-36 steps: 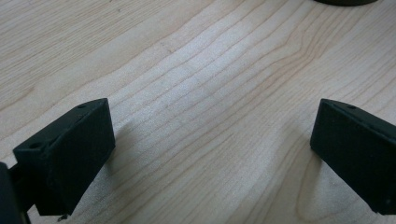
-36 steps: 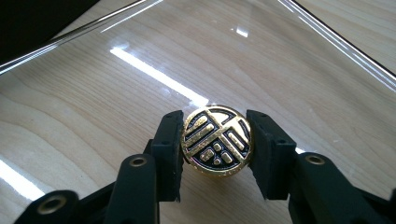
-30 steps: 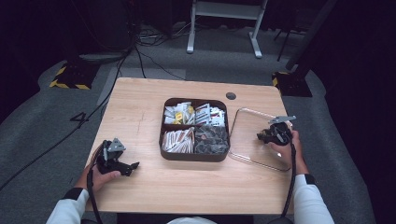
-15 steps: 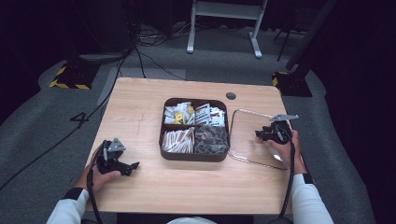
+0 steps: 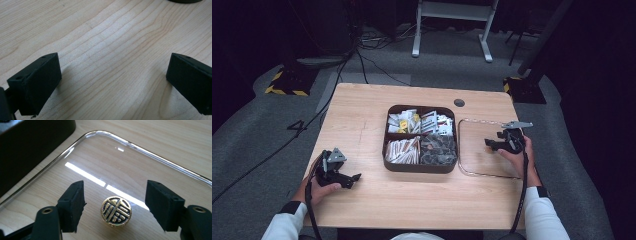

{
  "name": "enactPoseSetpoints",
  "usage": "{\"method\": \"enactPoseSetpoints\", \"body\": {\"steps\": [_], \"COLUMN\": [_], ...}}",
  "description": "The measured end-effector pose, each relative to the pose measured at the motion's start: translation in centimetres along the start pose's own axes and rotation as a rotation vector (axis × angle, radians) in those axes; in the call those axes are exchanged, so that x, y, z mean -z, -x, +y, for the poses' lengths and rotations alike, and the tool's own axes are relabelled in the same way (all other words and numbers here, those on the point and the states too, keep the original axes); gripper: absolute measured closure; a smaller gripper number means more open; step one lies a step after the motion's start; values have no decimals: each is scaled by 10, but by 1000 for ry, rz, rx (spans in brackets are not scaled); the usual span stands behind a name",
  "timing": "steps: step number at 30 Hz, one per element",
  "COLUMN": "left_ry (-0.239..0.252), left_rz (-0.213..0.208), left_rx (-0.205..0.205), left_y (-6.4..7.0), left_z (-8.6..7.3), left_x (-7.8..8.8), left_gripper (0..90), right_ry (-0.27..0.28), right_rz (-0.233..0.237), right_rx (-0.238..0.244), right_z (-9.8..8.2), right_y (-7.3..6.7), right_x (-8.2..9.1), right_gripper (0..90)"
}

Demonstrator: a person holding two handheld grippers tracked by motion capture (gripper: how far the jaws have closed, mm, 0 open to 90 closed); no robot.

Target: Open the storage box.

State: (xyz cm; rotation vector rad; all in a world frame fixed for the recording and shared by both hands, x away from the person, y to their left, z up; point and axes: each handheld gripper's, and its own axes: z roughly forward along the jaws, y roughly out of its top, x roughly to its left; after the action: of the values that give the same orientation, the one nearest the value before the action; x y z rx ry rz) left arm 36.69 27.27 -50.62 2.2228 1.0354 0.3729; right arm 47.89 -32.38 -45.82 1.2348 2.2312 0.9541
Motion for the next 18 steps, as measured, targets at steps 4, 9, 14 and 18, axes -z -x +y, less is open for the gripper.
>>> {"method": "enactPoseSetpoints", "body": {"steps": [4, 9, 14, 18], "left_ry": [0, 0, 0, 0], "left_rz": [0, 0, -1, 0], "left_rx": [0, -1, -1, -1], "left_y": [0, 0, 0, 0], "left_z": [0, 0, 0, 0], "left_x": [0, 0, 0, 0], "left_gripper": [1, 2, 2, 2], "right_ry": [33, 48, 60, 73], "right_rz": [9, 16, 25, 40], "right_rx": [-6, 4, 22, 49], "right_z": [4, 9, 15, 23], "right_y": [-1, -5, -11, -22], "right_x": [5, 9, 13, 16], "right_gripper": [304, 300, 300, 300]}}
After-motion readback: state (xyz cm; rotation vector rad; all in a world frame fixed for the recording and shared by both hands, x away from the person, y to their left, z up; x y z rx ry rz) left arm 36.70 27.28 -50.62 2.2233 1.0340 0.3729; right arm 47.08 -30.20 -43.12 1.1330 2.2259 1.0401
